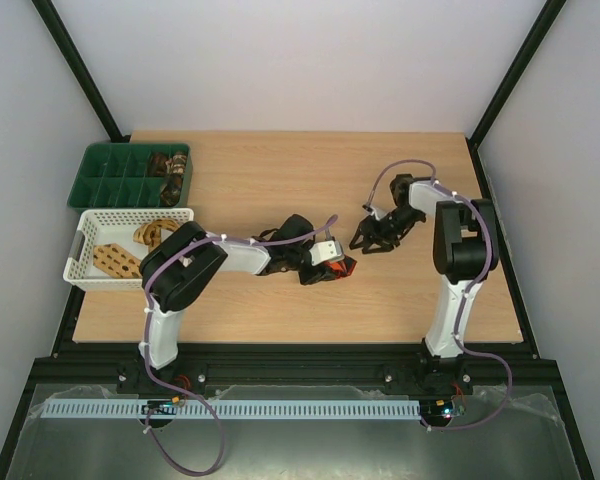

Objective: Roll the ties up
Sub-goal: Roll the tie at the center of the board.

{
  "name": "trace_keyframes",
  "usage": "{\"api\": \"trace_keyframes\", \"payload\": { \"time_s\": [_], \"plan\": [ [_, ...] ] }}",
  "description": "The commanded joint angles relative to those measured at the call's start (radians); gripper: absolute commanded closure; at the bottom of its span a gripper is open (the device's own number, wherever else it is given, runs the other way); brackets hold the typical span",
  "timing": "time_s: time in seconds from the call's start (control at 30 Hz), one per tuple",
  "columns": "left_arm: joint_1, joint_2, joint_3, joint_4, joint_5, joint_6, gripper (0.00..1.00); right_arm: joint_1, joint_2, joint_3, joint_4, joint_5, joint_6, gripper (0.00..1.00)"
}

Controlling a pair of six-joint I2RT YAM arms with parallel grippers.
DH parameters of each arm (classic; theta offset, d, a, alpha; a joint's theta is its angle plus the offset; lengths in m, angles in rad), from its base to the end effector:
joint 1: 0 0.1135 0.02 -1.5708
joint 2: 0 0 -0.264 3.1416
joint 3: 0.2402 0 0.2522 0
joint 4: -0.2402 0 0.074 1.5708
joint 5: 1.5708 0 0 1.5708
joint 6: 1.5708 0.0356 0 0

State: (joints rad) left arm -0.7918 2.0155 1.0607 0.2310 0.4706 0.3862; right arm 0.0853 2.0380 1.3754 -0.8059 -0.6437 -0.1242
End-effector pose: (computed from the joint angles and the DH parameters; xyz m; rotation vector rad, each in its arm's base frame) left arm 0.2719 -0.2983 0.1165 1.4830 1.7727 -0.7483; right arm 0.3762 0.0536 0.1439 -0.3496 2.8562 0.9563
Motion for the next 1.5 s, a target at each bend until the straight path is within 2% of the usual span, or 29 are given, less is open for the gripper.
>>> {"api": "trace_keyframes", "payload": {
  "time_s": [0.0, 0.2, 0.3, 0.4, 0.53, 0.77, 0.93, 1.03, 1.1, 1.2, 1.27, 1.33, 1.4, 1.47],
  "plan": [
    [-0.003, 0.044, -0.025, -0.144, -0.047, 0.024, 0.58, 0.016, 0.058, -0.003, -0.107, -0.022, -0.011, 0.47],
    [-0.003, 0.04, -0.03, -0.143, -0.048, 0.024, 0.58, 0.076, 0.063, -0.06, -0.094, -0.04, -0.023, 0.38],
    [-0.003, 0.041, -0.031, -0.142, -0.046, 0.022, 0.58, 0.097, 0.075, -0.067, -0.069, -0.116, -0.013, 0.33],
    [-0.002, 0.039, -0.033, -0.144, -0.048, 0.027, 0.57, 0.099, 0.071, -0.062, -0.065, -0.208, -0.02, 0.33],
    [-0.003, 0.038, -0.036, -0.142, -0.051, 0.029, 0.57, 0.1, 0.017, -0.074, -0.053, -0.245, -0.039, 0.35],
    [-0.002, 0.038, -0.04, -0.137, -0.052, 0.026, 0.56, 0.101, -0.042, -0.111, -0.071, -0.343, -0.1, 0.3],
    [-0.003, 0.038, -0.043, -0.137, -0.051, 0.025, 0.56, 0.119, -0.029, -0.098, -0.099, -0.361, -0.122, 0.3],
    [-0.003, 0.036, -0.047, -0.136, -0.051, 0.022, 0.55, 0.133, -0.029, -0.099, -0.091, -0.319, -0.123, 0.32],
    [-0.003, 0.036, -0.047, -0.134, -0.051, 0.02, 0.55, 0.145, -0.03, -0.105, -0.071, -0.262, -0.121, 0.36],
    [-0.003, 0.035, -0.047, -0.133, -0.05, 0.017, 0.54, 0.152, -0.029, -0.111, -0.035, -0.187, -0.107, 0.49],
    [-0.002, 0.034, -0.049, -0.132, -0.054, 0.017, 0.54, 0.151, -0.03, -0.113, -0.02, -0.145, -0.096, 0.62],
    [-0.002, 0.032, -0.049, -0.13, -0.058, 0.016, 0.52, 0.152, -0.041, -0.123, 0.001, -0.106, -0.088, 0.81],
    [-0.001, 0.027, -0.047, -0.126, -0.059, 0.009, 0.47, 0.151, -0.053, -0.138, 0.02, -0.08, -0.086, 0.97],
    [0.002, 0.014, -0.043, -0.114, -0.072, -0.004, 0.37, 0.151, -0.059, -0.148, 0.027, -0.075, -0.083, 0.99]
  ]
}}
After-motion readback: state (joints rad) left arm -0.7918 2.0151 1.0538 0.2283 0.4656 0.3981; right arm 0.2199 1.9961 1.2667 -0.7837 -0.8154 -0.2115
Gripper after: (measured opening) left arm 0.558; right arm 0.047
